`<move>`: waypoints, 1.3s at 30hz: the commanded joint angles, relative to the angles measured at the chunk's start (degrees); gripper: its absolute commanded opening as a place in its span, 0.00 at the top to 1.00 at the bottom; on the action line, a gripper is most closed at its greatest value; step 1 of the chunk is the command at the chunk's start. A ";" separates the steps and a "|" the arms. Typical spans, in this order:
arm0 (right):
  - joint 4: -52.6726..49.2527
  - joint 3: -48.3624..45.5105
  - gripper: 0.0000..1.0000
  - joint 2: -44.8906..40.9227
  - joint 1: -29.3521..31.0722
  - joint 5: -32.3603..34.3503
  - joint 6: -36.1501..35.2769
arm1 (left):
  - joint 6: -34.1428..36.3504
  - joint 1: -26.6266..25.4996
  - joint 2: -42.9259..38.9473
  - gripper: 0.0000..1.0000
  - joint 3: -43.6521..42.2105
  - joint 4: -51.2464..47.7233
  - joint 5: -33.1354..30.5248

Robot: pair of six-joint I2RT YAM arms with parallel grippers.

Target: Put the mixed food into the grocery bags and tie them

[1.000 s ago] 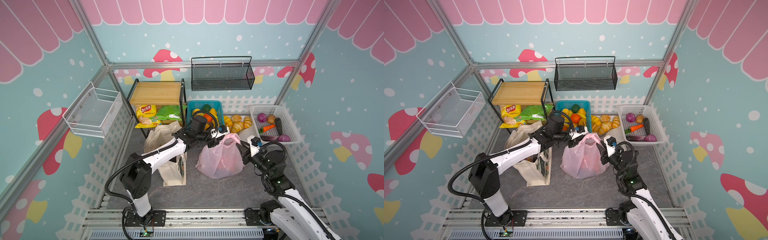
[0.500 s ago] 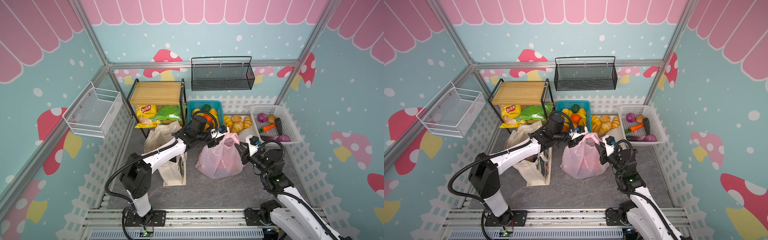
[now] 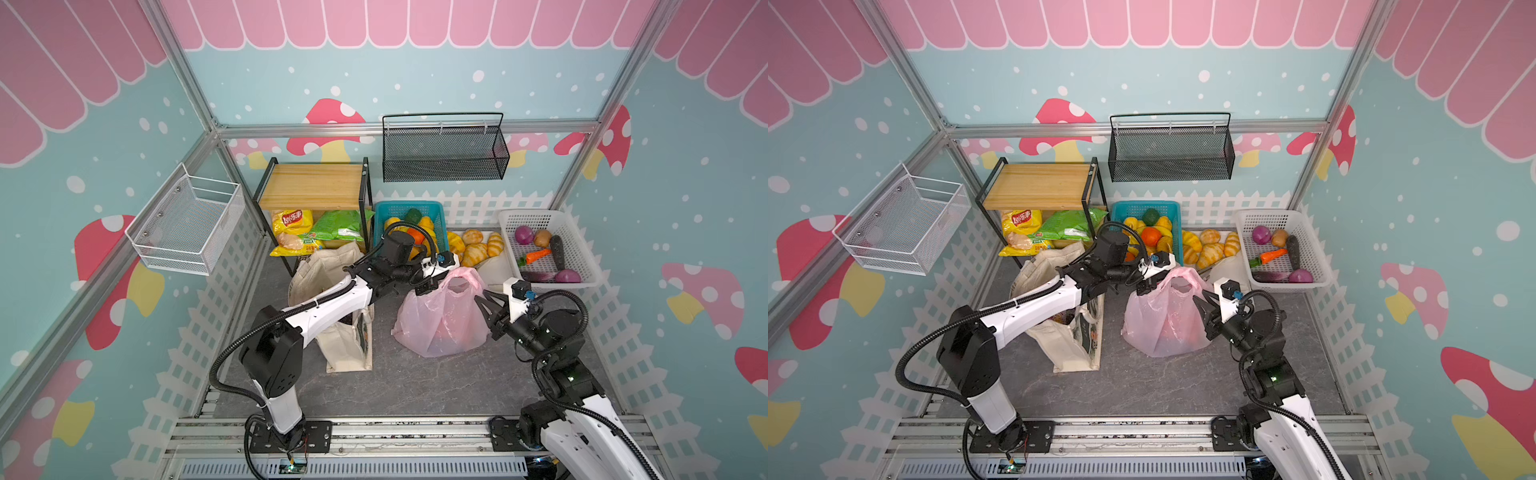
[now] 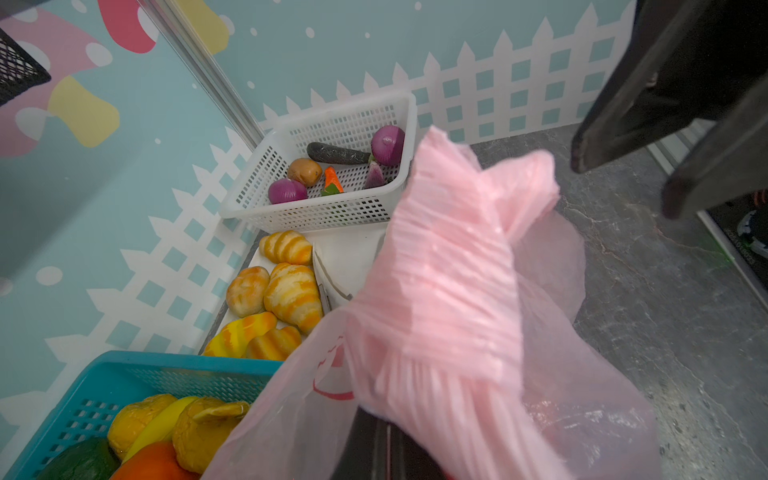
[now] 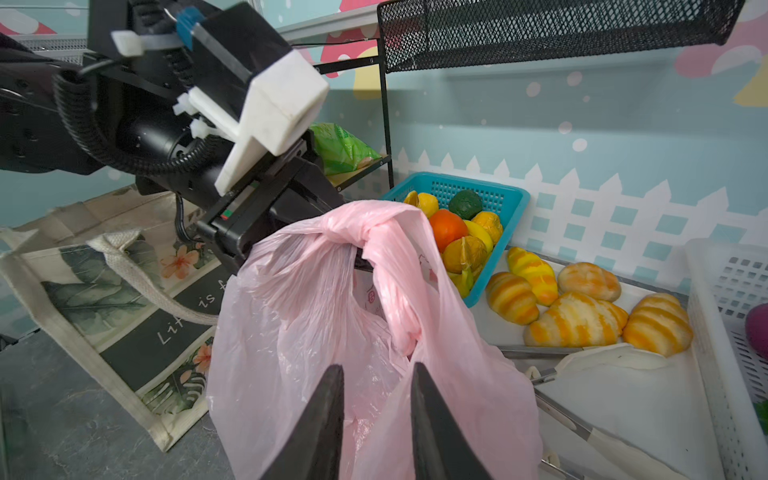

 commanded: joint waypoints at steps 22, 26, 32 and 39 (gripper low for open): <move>11.10 -1.04 0.72 10.39 0.12 7.61 3.55 | 1.82 -0.46 -1.57 1.00 -0.17 -0.65 -0.14; 10.71 -0.88 0.70 10.95 0.10 10.55 3.63 | 1.82 -0.57 -1.51 1.00 -0.18 -0.65 -0.05; 9.80 -0.99 0.68 10.78 0.12 12.54 3.97 | 1.88 -0.59 -1.65 1.00 -0.17 -0.64 -0.05; 13.71 -1.75 0.65 10.04 0.16 10.61 1.56 | 2.01 -0.68 -1.58 1.00 -0.31 -0.64 0.03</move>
